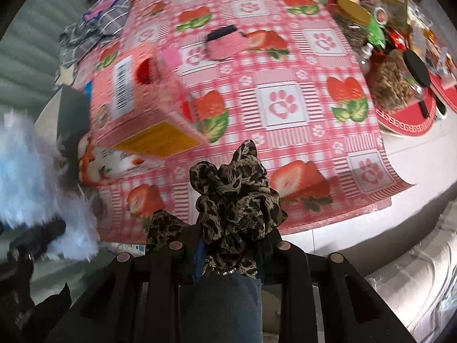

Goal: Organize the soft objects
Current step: 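Carry the plush and leopard scrunchie in both tools over the white box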

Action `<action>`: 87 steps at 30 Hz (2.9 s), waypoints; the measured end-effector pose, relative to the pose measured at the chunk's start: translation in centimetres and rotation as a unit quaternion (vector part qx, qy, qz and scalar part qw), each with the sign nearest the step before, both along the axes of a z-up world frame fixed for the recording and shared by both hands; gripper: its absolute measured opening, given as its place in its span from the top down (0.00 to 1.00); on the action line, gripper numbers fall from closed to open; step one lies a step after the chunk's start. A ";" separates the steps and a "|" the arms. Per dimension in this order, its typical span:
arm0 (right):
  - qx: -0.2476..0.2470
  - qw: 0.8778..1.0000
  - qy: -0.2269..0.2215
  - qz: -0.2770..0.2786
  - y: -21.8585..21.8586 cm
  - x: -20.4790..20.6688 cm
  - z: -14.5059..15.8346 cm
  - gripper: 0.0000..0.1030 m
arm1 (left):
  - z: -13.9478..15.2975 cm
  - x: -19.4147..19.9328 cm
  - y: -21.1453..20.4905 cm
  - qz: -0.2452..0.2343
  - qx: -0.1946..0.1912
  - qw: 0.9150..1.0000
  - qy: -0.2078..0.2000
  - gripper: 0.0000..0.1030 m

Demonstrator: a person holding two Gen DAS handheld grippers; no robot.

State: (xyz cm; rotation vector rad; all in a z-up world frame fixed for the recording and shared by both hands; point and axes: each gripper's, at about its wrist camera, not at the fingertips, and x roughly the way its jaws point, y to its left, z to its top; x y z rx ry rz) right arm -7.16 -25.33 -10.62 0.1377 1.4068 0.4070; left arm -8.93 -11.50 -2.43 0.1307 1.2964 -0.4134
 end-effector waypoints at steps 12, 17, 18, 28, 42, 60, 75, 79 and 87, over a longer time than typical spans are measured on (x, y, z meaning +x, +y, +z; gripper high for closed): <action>-0.010 0.997 -0.030 0.074 4.4 -1.0 2.2 0.72 | -0.2 -0.9 5.5 0.106 0.000 0.994 0.004 0.76; -0.010 0.995 -0.038 0.096 5.8 -1.2 3.0 0.72 | -0.5 -1.2 7.1 0.138 0.003 0.990 0.012 0.76; -0.010 0.994 -0.040 0.101 6.1 -1.3 3.2 0.72 | -0.5 -1.3 7.4 0.142 0.002 0.990 0.012 0.76; -0.014 0.986 -0.059 0.158 9.8 -1.9 4.8 0.72 | -0.2 -2.5 10.9 0.201 -0.010 0.980 0.008 0.76; -0.027 0.970 -0.084 0.227 15.0 -2.0 7.2 0.72 | -0.3 -3.8 16.1 0.279 -0.026 0.960 0.003 0.76; -0.042 0.939 -0.097 0.328 22.7 -1.8 8.3 0.72 | -1.3 -5.4 22.2 0.379 -0.034 0.924 0.014 0.76; -0.024 0.931 -0.100 0.349 26.9 -0.8 9.9 0.72 | -2.4 -5.3 25.1 0.416 -0.021 0.909 0.029 0.76; -0.017 0.933 -0.102 0.344 27.8 -0.2 10.4 0.72 | -2.6 -5.0 25.4 0.417 -0.015 0.908 0.032 0.76; -0.004 0.936 -0.101 0.338 29.2 0.9 11.1 0.72 | -3.0 -4.8 26.3 0.429 -0.008 0.903 0.040 0.76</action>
